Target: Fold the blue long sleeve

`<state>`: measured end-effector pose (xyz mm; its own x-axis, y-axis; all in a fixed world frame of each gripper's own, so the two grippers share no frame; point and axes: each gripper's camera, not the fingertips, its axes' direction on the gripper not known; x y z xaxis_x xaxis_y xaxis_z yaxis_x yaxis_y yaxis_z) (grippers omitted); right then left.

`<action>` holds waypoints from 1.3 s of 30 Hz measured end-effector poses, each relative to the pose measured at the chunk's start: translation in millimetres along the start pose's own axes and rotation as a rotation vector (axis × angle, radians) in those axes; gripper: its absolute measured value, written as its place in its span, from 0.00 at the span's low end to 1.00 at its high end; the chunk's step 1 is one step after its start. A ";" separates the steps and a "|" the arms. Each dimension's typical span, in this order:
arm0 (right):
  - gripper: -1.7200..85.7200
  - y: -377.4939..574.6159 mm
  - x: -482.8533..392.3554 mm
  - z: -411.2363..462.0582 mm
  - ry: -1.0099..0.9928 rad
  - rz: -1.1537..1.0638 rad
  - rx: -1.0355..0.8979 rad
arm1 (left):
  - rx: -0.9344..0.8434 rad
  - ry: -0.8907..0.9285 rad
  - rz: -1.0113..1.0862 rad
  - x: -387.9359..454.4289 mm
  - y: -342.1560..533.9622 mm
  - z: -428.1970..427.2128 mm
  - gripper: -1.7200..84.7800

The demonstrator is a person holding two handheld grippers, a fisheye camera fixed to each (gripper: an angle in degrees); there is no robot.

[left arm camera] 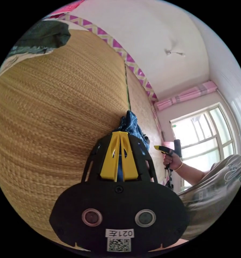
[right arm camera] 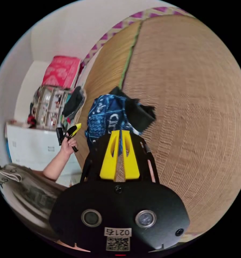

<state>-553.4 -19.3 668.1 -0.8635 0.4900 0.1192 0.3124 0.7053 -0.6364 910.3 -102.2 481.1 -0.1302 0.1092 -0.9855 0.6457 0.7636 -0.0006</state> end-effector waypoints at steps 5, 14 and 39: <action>0.15 56.1 69.7 28.3 -0.286 0.334 0.040 | -0.304 0.004 0.099 0.0 -46.7 65.3 0.21; 0.13 38.9 65.9 101.3 -0.424 0.341 -0.087 | -0.556 0.178 -0.052 -33.3 -73.1 107.6 0.10; 0.09 -1.3 286.8 -319.0 0.247 0.273 -0.165 | -0.633 0.191 0.012 241.8 55.1 261.4 0.12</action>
<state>-675.2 283.8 946.1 -0.6249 0.7652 0.1548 0.5941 0.5948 -0.5416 1111.2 -200.1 198.4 -0.2947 0.1866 -0.9372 0.0882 0.9819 0.1678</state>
